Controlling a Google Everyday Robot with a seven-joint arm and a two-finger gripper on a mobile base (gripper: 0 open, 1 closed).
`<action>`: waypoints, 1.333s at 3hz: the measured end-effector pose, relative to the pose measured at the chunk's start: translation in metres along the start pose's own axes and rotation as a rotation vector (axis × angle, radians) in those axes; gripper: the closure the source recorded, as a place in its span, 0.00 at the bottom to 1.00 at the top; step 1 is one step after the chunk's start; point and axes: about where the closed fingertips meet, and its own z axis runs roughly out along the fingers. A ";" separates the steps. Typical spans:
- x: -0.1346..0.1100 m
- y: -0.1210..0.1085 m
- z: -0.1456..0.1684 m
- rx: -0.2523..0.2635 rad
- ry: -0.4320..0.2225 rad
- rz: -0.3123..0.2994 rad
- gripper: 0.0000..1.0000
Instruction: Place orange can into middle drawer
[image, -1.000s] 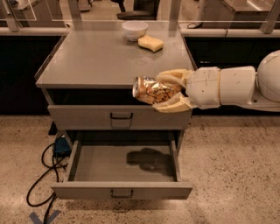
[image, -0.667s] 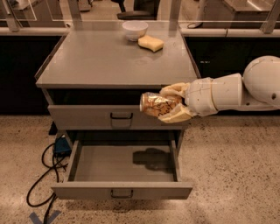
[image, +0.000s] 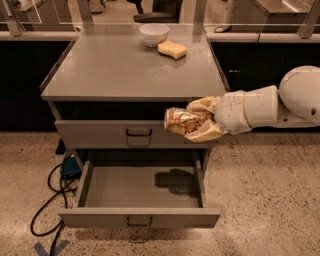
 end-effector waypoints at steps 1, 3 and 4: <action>0.009 0.006 0.006 -0.022 0.039 0.016 1.00; 0.121 0.086 0.067 -0.123 0.153 0.194 1.00; 0.167 0.124 0.110 -0.144 0.165 0.252 1.00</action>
Offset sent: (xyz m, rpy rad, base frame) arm -0.0165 -0.0348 -0.1688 -0.1316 0.2894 -0.1228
